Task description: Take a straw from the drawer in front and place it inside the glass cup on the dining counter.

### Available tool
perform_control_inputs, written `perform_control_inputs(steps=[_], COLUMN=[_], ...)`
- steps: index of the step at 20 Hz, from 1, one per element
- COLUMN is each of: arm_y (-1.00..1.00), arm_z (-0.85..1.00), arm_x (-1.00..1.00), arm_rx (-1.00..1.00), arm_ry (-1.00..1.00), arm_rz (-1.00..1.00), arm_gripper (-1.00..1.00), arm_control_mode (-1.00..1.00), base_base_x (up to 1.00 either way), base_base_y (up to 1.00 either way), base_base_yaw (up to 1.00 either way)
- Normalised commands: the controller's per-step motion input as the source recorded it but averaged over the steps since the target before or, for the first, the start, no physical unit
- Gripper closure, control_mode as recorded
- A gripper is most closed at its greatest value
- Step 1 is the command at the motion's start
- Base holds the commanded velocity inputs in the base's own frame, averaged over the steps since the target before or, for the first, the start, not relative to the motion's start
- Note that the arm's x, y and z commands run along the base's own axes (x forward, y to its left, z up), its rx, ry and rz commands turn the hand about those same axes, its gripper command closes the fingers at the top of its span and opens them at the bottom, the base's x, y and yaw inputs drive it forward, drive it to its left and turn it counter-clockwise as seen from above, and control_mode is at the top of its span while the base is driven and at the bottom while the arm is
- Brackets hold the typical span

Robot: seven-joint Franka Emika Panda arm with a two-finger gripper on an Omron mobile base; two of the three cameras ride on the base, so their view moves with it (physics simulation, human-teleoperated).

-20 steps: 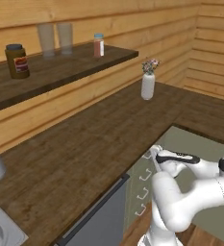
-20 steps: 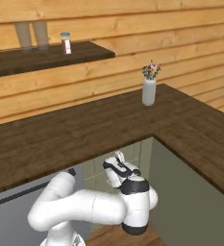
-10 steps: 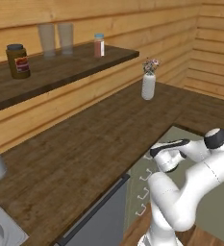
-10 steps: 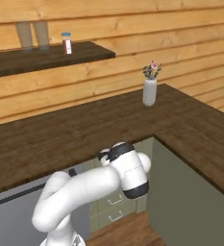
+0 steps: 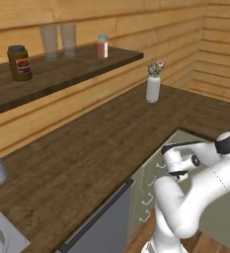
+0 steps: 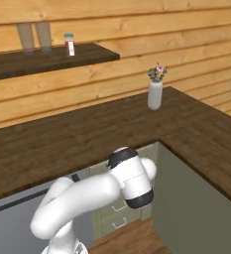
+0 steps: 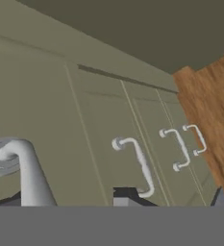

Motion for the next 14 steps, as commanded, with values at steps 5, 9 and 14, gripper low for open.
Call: perform_control_inputs(steps=[5,9,14], arm_y=[-1.00,-1.00,-1.00], arm_z=[-0.15,-0.13,-0.13], arm_x=[-0.49,-0.41,-0.35], arm_rx=[0.01,0.00,0.00], arm_ry=[0.00,0.00,0.00], arm_rz=[-0.16,-0.19,-0.23], arm_gripper=[1.00,1.00,1.00], arm_control_mode=[-1.00,-1.00,-1.00], base_base_x=[0.00,0.00,0.00], base_base_y=[0.00,0.00,0.00], base_base_yaw=[0.00,0.00,0.00])
